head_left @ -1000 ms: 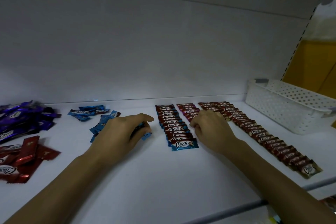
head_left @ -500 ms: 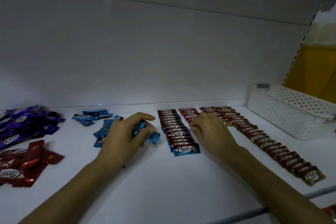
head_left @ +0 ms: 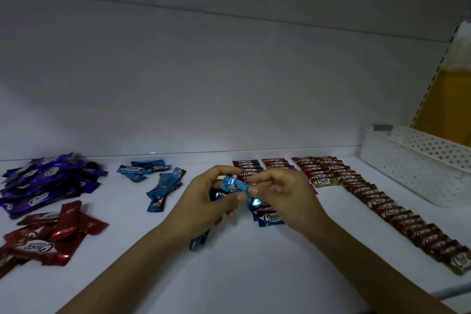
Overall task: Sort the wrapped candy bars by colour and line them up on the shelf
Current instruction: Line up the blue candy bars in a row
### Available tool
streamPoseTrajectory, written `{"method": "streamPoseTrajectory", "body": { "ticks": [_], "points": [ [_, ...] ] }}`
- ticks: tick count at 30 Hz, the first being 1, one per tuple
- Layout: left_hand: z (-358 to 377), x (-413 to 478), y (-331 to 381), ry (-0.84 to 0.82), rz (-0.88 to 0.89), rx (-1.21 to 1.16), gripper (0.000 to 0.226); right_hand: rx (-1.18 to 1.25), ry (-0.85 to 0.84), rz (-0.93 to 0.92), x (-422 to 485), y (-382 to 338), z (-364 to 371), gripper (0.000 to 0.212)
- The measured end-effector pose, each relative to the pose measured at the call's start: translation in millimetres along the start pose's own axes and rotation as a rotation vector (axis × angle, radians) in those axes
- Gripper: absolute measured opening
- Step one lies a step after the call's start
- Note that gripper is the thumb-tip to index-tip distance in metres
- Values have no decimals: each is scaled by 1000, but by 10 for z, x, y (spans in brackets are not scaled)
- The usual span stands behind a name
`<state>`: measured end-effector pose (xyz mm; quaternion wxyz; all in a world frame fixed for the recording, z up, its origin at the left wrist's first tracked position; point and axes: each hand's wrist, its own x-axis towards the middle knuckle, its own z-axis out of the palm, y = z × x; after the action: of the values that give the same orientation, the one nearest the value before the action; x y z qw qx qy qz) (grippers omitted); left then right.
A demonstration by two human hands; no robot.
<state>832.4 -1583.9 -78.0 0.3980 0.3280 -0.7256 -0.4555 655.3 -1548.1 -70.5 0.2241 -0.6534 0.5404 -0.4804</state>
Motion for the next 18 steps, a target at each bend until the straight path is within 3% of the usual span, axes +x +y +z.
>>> {"method": "streamPoseTrajectory", "body": {
  "ticks": [5, 9, 14, 17, 18],
  "points": [
    [-23, 13, -53, 48, -6, 85, 24, -333, -112, -125, -213, 50, -144, 14],
    [-77, 19, -54, 134, 18, 129, 20, -585, -73, -275, -424, 36, -232, 13],
    [-84, 7, -75, 142, 24, 189, 21, -267, -11, -145, -575, 36, -373, 18],
    [-81, 10, -100, 119, 32, 218, 20, -211, -13, -2, -534, 96, -419, 10],
    [-76, 9, -111, 91, 27, 236, 22, -220, -19, 33, -517, 117, -426, 20]
  ]
}}
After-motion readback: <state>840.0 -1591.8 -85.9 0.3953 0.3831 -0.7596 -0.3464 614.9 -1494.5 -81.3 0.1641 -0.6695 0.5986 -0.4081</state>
